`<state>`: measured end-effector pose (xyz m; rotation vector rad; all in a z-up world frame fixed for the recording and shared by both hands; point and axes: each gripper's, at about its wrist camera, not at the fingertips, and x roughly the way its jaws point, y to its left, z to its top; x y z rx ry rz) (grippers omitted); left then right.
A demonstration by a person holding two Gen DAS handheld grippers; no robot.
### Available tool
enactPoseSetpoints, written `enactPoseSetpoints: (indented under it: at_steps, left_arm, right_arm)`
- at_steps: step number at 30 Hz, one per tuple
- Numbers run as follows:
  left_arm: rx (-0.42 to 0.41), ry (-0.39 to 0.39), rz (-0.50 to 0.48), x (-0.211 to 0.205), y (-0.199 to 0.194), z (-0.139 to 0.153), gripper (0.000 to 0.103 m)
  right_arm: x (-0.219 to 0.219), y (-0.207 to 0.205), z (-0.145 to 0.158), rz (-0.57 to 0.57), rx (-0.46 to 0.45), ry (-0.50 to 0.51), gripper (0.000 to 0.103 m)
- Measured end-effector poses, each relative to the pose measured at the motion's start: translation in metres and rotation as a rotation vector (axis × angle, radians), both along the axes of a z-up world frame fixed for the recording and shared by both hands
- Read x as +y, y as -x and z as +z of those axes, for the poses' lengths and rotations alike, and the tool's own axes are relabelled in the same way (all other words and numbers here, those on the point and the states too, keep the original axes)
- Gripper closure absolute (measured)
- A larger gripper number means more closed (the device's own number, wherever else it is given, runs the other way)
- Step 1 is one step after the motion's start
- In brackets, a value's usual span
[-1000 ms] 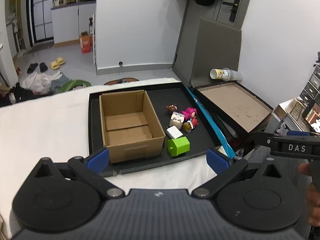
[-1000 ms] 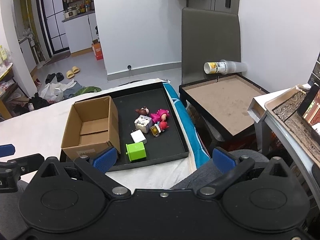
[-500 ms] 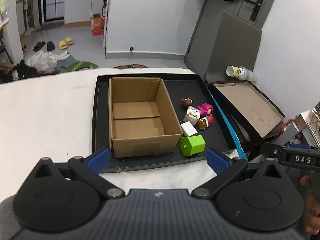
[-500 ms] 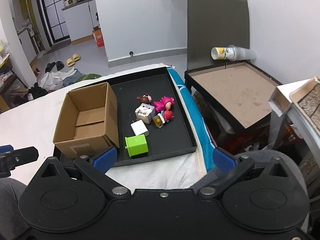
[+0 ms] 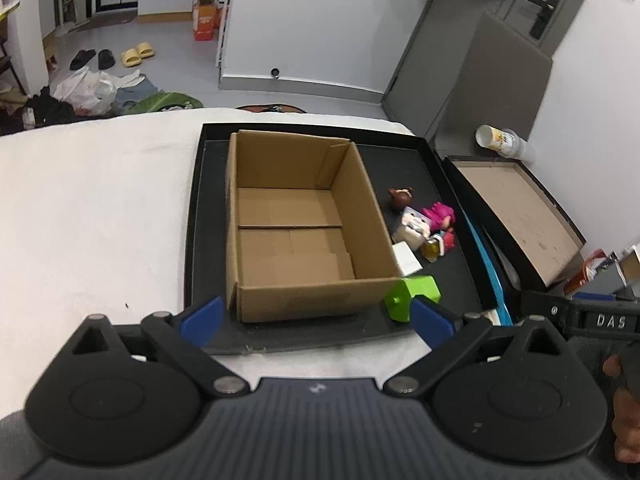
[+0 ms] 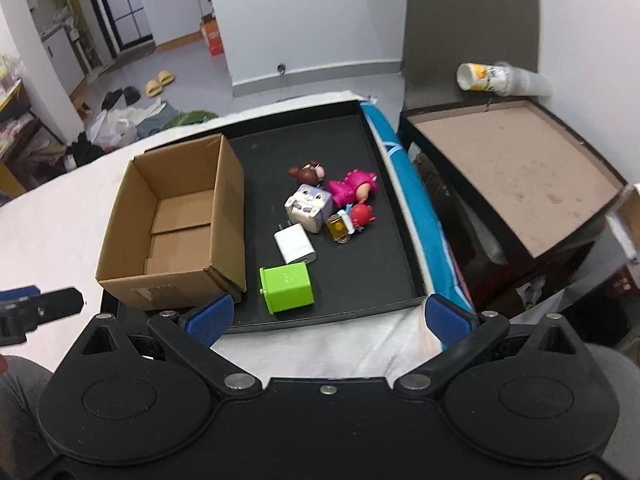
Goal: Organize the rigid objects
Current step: 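Close the right gripper on the lime-green cube while the left gripper holds the box wall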
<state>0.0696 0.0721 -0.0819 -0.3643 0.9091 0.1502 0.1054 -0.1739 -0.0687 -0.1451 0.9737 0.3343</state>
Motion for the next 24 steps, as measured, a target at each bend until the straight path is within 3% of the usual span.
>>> enactPoseSetpoints:
  at_steps: [8, 12, 16, 24]
  left_arm:
    - [0.002, 0.016, 0.015, 0.018, -0.021, -0.014, 0.009]
    - [0.0, 0.041, 0.026, 0.026, -0.029, -0.023, 0.014]
    - [0.017, 0.032, 0.046, 0.034, -0.039, -0.035, 0.024]
    - [0.05, 0.092, 0.123, 0.056, -0.047, -0.056, 0.04]
  right_arm:
    - [0.017, -0.025, -0.015, 0.045, 0.029, 0.025, 0.0]
    - [0.022, -0.041, -0.026, 0.055, 0.086, 0.024, 0.0]
    - [0.03, -0.056, -0.034, 0.07, 0.123, 0.034, 0.001]
    - [0.049, -0.078, -0.054, 0.12, 0.178, 0.066, 0.006]
